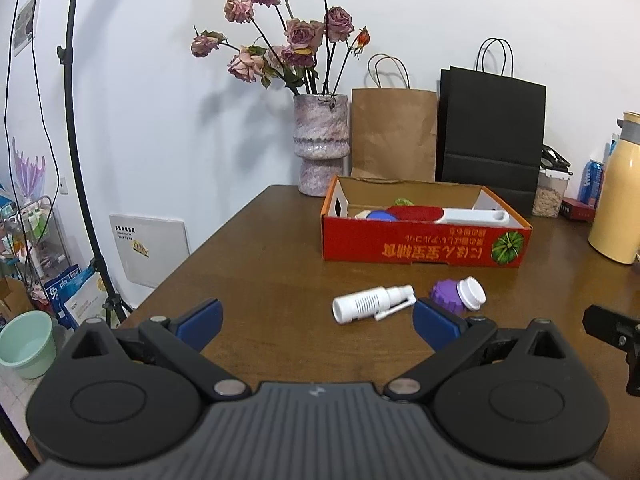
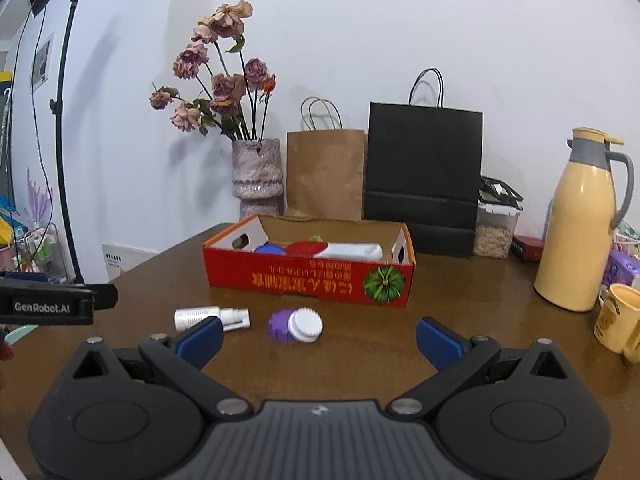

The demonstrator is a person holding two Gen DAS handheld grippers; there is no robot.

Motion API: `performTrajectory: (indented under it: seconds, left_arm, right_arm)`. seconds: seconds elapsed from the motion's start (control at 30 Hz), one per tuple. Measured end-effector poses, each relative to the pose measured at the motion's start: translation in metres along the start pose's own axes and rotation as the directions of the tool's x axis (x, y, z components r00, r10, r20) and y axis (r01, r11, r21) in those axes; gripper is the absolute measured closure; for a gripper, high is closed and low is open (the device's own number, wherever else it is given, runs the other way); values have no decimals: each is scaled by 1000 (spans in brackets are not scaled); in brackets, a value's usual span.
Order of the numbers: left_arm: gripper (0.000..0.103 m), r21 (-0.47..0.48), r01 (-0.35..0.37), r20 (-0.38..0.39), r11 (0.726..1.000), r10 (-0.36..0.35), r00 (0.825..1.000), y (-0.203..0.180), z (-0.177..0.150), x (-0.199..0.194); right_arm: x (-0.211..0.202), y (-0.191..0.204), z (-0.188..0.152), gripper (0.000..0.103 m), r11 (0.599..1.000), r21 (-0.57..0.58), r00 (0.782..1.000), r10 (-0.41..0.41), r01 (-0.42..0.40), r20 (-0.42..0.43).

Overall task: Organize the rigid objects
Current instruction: 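Withdraw both grippers from the box toward the caps and spray bottle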

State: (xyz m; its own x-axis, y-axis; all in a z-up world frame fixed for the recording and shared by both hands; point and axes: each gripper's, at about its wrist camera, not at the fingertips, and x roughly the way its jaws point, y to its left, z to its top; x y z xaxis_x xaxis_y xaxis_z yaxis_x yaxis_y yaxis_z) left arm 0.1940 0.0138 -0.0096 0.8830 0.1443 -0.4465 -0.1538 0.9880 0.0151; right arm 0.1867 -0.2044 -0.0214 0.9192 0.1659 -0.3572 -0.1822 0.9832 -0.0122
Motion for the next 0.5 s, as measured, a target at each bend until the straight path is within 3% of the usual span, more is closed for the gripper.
performTrajectory:
  seconds: [0.5]
  left_arm:
    - [0, 9, 14, -22, 1000, -14, 1000, 8, -36, -18]
  right_arm:
    - [-21, 10, -47, 0, 1000, -25, 996, 9, -11, -83]
